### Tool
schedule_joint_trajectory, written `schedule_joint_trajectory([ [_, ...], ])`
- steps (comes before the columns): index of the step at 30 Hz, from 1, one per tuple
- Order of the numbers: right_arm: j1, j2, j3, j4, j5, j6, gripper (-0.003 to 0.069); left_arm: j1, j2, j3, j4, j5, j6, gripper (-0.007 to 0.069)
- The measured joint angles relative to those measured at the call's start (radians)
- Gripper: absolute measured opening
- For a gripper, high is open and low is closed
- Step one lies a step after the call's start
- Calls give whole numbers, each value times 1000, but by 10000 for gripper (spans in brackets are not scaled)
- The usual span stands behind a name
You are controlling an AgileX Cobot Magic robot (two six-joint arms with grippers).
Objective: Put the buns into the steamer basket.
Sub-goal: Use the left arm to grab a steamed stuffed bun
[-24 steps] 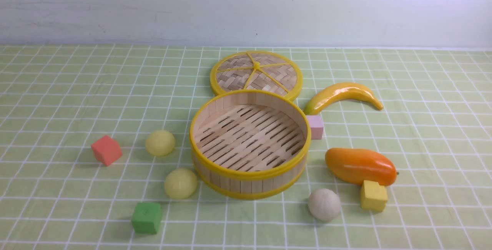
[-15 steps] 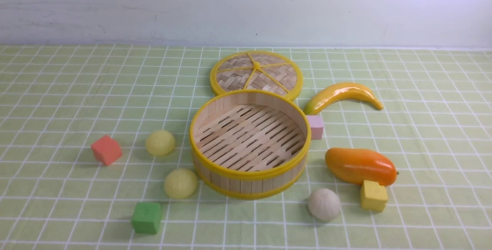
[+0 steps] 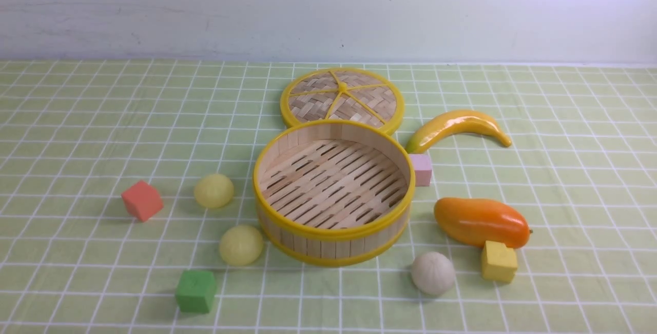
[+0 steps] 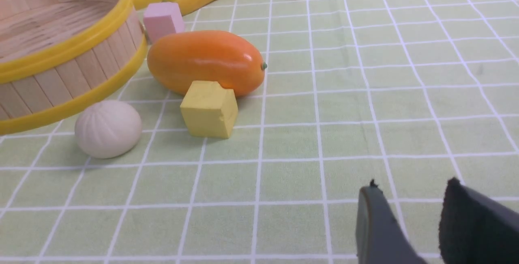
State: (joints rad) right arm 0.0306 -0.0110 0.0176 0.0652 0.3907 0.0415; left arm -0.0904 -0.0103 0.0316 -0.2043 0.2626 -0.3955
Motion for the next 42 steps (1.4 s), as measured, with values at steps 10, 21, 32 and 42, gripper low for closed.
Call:
schedule_joint_trajectory([
  [10,0,0,0,0,0,0,239,0,0,-25,-318,-232,-173,216],
  [21,0,0,0,0,0,0,239,0,258,-482,-225,257,60,-13],
  [32,0,0,0,0,0,0,239,-3,1006,-794,-187,662,406,-13],
  [42,0,0,0,0,0,0,239,-318,1321,-965,-112,570,359,-13],
])
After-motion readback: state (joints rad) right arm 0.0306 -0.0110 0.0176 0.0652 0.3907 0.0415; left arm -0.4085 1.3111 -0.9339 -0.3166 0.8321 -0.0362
